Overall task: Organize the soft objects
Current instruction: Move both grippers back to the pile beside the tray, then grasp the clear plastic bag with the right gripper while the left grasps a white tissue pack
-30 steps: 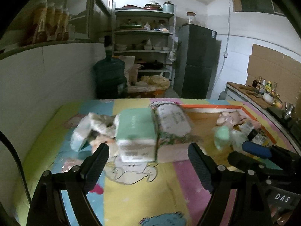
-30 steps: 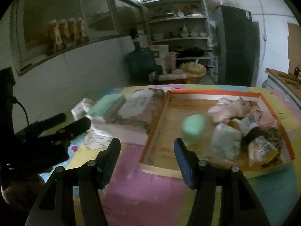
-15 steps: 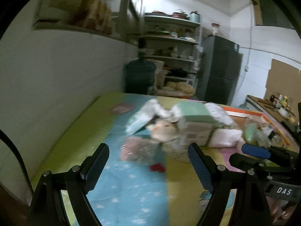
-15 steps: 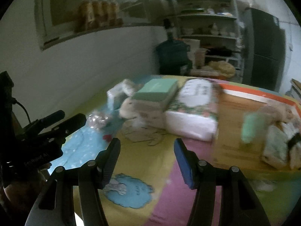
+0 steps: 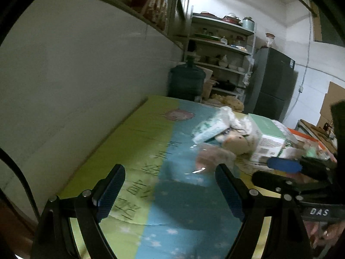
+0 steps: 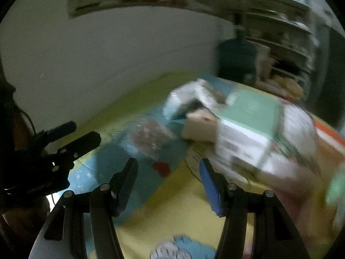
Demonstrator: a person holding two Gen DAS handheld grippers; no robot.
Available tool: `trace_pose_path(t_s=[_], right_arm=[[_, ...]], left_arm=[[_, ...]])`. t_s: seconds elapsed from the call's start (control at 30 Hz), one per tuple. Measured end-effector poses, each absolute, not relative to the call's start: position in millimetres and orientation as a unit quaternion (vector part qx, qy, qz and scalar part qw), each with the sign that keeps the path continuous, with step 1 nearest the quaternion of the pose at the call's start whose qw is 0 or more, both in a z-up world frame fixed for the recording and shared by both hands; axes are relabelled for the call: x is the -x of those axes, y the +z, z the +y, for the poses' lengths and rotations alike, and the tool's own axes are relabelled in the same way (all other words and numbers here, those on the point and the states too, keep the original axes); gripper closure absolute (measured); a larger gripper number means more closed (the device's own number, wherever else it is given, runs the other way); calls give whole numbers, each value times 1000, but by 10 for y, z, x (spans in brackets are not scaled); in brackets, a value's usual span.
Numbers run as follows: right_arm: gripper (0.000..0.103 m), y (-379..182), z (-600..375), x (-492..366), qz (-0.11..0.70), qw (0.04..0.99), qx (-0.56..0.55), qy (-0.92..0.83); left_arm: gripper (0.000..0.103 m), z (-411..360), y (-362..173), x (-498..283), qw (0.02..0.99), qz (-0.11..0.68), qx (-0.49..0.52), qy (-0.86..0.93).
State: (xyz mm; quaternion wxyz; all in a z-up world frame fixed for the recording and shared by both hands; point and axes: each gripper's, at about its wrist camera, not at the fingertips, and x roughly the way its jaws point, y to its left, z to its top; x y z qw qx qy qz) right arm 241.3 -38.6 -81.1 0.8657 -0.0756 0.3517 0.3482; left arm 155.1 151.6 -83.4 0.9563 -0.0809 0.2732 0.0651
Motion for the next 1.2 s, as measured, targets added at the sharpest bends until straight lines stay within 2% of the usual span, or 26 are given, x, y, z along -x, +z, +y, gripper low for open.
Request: trace_pose_path(t_s=[0.3,0.67,0.8,0.93,1.2], right_arm=[[42,-732,274,-2822,343,801,185,454],[42,-1062,531,-2997,381,765,242,460],[46,-1133,492,-2953,396,767,222,453],[46,-1108,295,-2884,408,779,155,451],[46,-919,-415,-2633,389,837,47,383]], left_arm=[[18,1746,-909,-1577,952,283,91,81],[18,1840,-974,-1604,948,291,102,83],[18,1825,-973,-1619,948,292,103,79],[18,1794,-945,-1646,949,290,100,74],[18,1589,-879,-1816,953,291,77,34]])
